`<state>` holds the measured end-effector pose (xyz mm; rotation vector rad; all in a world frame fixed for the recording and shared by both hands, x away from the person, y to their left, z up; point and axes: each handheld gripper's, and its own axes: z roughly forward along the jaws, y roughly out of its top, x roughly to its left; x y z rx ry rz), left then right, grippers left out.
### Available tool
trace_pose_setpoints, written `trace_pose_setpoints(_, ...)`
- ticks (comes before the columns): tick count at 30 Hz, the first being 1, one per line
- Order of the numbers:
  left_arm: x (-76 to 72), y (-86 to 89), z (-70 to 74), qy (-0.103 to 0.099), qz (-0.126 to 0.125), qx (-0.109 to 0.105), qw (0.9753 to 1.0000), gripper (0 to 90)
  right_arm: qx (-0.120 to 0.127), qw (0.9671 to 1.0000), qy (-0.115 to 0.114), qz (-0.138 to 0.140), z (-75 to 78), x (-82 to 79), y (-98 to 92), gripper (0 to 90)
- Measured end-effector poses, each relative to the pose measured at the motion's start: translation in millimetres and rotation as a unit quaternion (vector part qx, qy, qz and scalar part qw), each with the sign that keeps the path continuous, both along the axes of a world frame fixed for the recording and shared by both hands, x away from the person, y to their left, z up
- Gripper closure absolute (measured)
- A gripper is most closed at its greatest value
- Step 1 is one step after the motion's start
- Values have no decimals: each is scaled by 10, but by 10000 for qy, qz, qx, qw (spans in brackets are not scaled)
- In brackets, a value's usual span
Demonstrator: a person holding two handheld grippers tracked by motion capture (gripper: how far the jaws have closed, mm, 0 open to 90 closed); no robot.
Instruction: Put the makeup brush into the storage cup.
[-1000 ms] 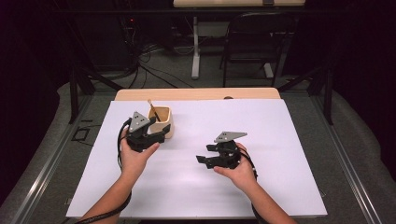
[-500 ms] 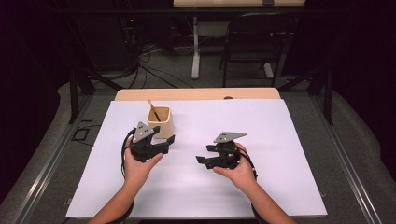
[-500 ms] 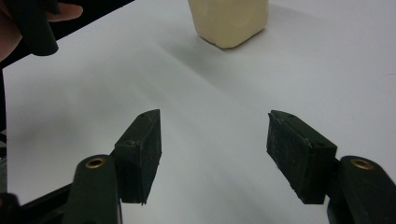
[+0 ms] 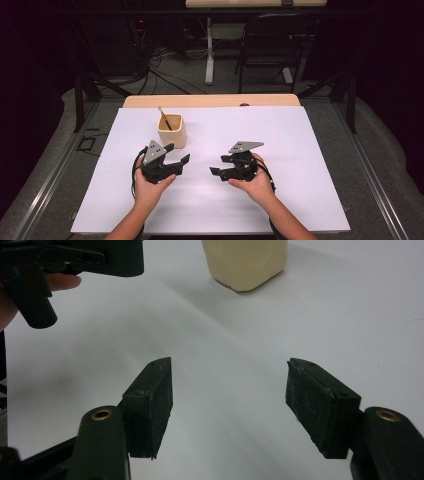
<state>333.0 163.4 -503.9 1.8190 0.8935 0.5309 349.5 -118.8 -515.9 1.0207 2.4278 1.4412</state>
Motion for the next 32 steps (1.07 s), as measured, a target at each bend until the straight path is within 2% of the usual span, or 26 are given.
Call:
trace_pose_setpoints(10,-57,-3,-76,-51,-85,-88,9999,287,-12,10000,-13,-3,3,-1,-1,351)
trace_pose_setpoints(16,-53,6,-155,71,-74,-133,9999,287,-18,10000,-7,8,7,-7,5,352)
trace_pose_setpoints(21,-61,13,-182,108,-94,-33,9999,287,-13,10000,-26,24,-3,-11,18,351)
trace_pose_setpoints(32,-43,79,-196,135,-52,-18,9999,287,-33,10000,31,17,-32,2,18,351)
